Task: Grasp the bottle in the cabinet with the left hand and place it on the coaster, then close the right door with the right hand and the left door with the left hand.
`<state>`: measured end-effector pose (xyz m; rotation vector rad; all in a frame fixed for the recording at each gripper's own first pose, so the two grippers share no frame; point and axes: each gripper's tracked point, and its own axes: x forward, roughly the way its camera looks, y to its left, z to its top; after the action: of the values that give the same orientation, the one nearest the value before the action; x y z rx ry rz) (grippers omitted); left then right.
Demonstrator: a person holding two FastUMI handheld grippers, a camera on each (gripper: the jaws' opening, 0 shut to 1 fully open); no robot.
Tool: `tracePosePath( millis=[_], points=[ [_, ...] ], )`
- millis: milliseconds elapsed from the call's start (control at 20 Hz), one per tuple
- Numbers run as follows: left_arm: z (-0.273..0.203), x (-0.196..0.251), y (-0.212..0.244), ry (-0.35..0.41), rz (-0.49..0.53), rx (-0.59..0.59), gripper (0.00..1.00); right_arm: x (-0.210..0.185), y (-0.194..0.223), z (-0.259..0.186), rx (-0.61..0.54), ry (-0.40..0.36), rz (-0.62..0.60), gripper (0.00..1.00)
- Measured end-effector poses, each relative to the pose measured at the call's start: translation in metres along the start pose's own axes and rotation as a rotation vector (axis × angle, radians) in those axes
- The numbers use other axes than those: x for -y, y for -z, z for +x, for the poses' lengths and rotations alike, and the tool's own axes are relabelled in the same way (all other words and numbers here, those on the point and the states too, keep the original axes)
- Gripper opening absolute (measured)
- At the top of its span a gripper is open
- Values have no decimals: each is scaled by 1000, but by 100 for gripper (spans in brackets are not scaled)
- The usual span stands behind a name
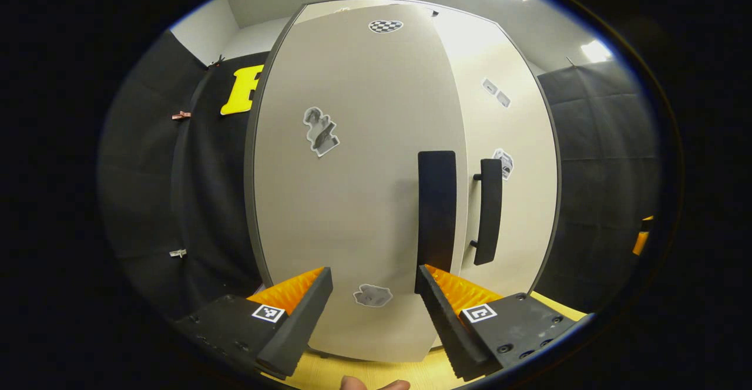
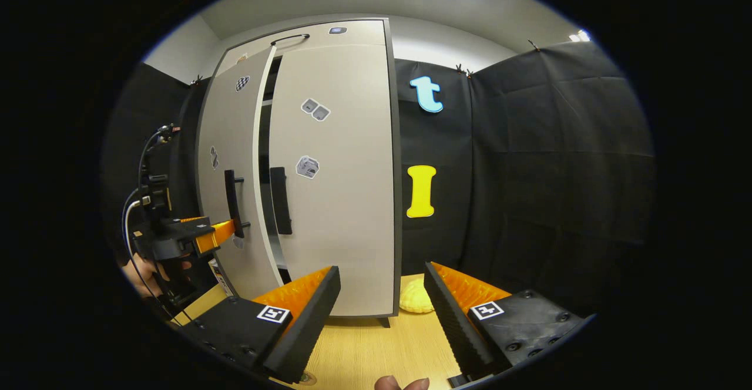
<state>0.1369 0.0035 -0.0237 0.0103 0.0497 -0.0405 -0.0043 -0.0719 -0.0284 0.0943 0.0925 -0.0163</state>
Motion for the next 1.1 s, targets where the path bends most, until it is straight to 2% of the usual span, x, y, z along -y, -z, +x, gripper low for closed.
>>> tracePosePath(
  millis=[200, 400, 500, 850, 1100],
  points=[
    [2, 0, 0, -5, -4, -1, 97, -2, -1, 0, 1, -13, 1, 95],
    [-9, -2, -2, 10, -14, 0, 91, -7, -3, 1, 2, -22, 3, 95],
    [-20, -3, 0, 12, 6, -5, 95, -10, -4, 1, 2, -26, 6, 95],
    [-66, -6, -8, 37, 22, 0, 93, -32, -14, -2, 14, -56, 1, 95],
    [-99, -22, -17, 20, 18, 17, 95, -57, -22, -3, 24, -89, -14, 95]
  ],
)
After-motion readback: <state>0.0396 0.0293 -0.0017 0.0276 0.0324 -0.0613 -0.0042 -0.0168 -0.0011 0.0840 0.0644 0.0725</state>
